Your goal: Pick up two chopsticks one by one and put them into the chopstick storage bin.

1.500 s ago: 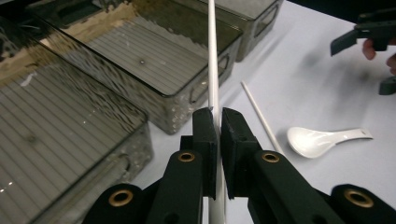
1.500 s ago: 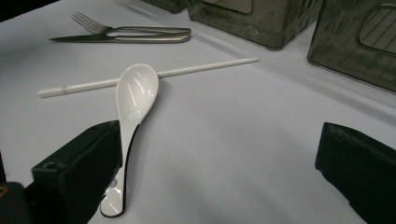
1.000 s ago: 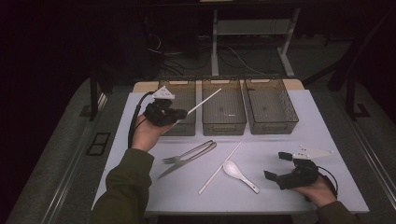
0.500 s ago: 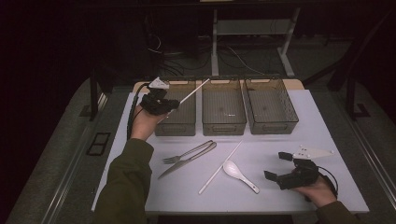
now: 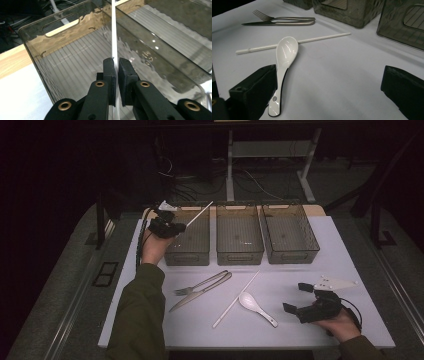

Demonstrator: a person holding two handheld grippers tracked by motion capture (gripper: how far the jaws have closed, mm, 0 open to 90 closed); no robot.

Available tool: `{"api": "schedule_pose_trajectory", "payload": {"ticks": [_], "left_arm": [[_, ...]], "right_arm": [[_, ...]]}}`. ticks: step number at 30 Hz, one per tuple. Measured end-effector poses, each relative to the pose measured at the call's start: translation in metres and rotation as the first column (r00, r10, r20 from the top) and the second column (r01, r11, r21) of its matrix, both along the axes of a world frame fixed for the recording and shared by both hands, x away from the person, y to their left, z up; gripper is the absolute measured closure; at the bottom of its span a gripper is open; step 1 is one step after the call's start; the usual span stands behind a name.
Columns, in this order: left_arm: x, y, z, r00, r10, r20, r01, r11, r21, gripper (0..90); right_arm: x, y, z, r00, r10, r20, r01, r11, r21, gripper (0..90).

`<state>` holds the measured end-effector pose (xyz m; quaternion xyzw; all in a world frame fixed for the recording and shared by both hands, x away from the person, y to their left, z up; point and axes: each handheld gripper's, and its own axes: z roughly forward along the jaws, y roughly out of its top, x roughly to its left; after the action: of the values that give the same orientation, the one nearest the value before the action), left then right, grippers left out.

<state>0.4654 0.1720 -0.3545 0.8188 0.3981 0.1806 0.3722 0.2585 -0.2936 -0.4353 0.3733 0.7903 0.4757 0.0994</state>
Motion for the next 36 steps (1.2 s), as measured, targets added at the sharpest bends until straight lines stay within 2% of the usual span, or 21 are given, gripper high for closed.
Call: {"api": "schedule_pose_trajectory", "payload": {"ticks": [4, 9, 11, 15, 18, 23, 30, 33, 36], "left_arm": [[0.004, 0.002, -0.006, 0.9994, 0.03, -0.017, -0.03, 0.9995, 0.001, 84.4], [0.007, 0.003, -0.013, 0.9977, 0.047, -0.048, -0.047, 0.9989, 0.007, 84.4], [0.007, 0.002, -0.015, 0.9965, 0.062, -0.055, -0.061, 0.9979, 0.023, 84.4], [0.009, 0.001, -0.02, 0.9948, 0.074, -0.07, -0.072, 0.9972, 0.022, 84.4], [0.011, -0.002, -0.025, 0.9909, 0.094, -0.096, -0.09, 0.9947, 0.051, 84.4], [0.015, -0.006, -0.028, 0.9855, 0.126, -0.114, -0.118, 0.9905, 0.07, 84.3], [0.017, -0.008, -0.034, 0.9792, 0.124, -0.161, -0.111, 0.9901, 0.085, 83.9], [0.017, -0.009, -0.036, 0.9802, 0.115, -0.161, -0.103, 0.9913, 0.082, 83.3], [0.016, -0.01, -0.033, 0.9834, 0.109, -0.145, -0.1, 0.9924, 0.071, 81.0]], "right_arm": [[0.0, -0.001, 0.0, 1.0, 0.001, 0.001, -0.001, 1.0, 0.001, 0.8], [-0.001, -0.001, 0.001, 1.0, 0.001, 0.001, -0.001, 1.0, 0.005, 0.8], [0.0, -0.001, 0.0, 1.0, 0.0, 0.0, 0.0, 1.0, 0.006, 0.8], [-0.001, -0.001, 0.001, 1.0, -0.002, 0.004, 0.002, 1.0, 0.01, 0.8], [-0.001, -0.002, 0.0, 1.0, -0.006, -0.001, 0.006, 0.9998, 0.019, 0.8], [-0.001, -0.002, 0.001, 1.0, -0.006, 0.002, 0.006, 0.9997, 0.025, 0.8], [-0.001, -0.003, 0.002, 1.0, -0.005, 0.004, 0.005, 0.9997, 0.023, 0.8], [-0.001, -0.003, 0.002, 1.0, -0.006, 0.004, 0.006, 0.9997, 0.023, 0.8], [-0.001, -0.003, 0.002, 1.0, -0.007, 0.004, 0.006, 0.9997, 0.022, 0.8]]}}
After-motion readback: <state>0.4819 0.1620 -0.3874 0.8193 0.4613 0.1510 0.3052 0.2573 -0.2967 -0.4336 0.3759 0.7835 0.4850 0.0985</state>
